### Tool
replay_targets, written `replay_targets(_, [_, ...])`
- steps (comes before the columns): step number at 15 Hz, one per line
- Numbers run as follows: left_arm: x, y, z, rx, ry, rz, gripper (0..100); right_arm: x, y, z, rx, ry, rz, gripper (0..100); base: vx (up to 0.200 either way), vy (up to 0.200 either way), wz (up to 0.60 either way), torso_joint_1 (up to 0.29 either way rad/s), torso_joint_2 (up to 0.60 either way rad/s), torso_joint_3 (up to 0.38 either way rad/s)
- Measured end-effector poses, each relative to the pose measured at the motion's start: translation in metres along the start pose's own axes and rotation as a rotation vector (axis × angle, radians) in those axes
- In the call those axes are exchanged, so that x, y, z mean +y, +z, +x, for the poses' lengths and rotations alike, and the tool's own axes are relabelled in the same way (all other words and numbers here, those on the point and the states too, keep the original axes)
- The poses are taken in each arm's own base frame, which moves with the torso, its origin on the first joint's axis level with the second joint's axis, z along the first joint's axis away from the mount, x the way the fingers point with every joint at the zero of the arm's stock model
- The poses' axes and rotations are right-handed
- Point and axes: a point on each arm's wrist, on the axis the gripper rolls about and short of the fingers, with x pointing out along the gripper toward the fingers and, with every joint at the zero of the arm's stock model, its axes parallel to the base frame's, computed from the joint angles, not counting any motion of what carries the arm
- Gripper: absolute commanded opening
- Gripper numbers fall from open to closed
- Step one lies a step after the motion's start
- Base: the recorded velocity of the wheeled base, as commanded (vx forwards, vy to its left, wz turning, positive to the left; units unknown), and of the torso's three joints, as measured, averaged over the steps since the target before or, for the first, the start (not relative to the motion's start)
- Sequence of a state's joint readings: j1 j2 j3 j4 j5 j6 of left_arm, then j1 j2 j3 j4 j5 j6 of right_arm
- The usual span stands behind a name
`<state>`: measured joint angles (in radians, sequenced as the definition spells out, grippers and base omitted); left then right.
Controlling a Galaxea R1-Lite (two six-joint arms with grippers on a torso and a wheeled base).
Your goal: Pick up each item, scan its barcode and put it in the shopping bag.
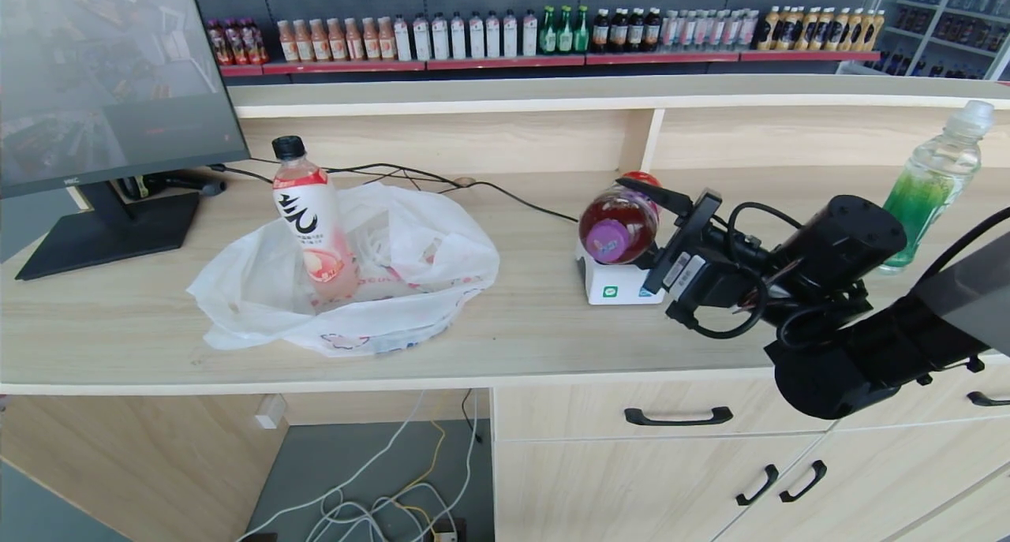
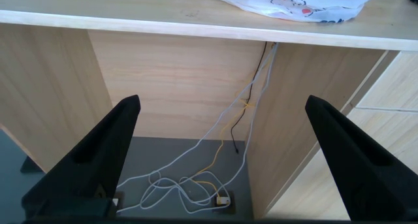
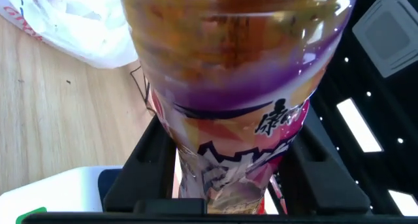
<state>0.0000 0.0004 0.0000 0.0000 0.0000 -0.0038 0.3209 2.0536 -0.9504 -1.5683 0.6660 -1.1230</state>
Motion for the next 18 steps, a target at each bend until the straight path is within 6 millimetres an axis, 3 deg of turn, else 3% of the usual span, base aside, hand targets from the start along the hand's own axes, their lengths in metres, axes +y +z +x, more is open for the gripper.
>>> replay_targets(5, [0.000, 0.000, 0.000, 0.000, 0.000, 0.000, 100, -0.007, 0.027, 0.015, 0.004, -0.061, 0.042, 0, 0.000, 0.000, 0.00, 0.000, 0.00, 0.000])
replay_targets(11, [0.000, 0.000, 0.000, 0.000, 0.000, 0.000, 100, -0.024, 0.045, 0.018, 0.039, -0.143, 0.148, 0, 0.000, 0.000, 0.00, 0.000, 0.00, 0.000])
replay_targets(18, [0.000, 0.000, 0.000, 0.000, 0.000, 0.000, 100, -0.032, 0.089, 0.012, 0.121, -0.248, 0.464, 0, 0.000, 0.000, 0.00, 0.000, 0.00, 0.000])
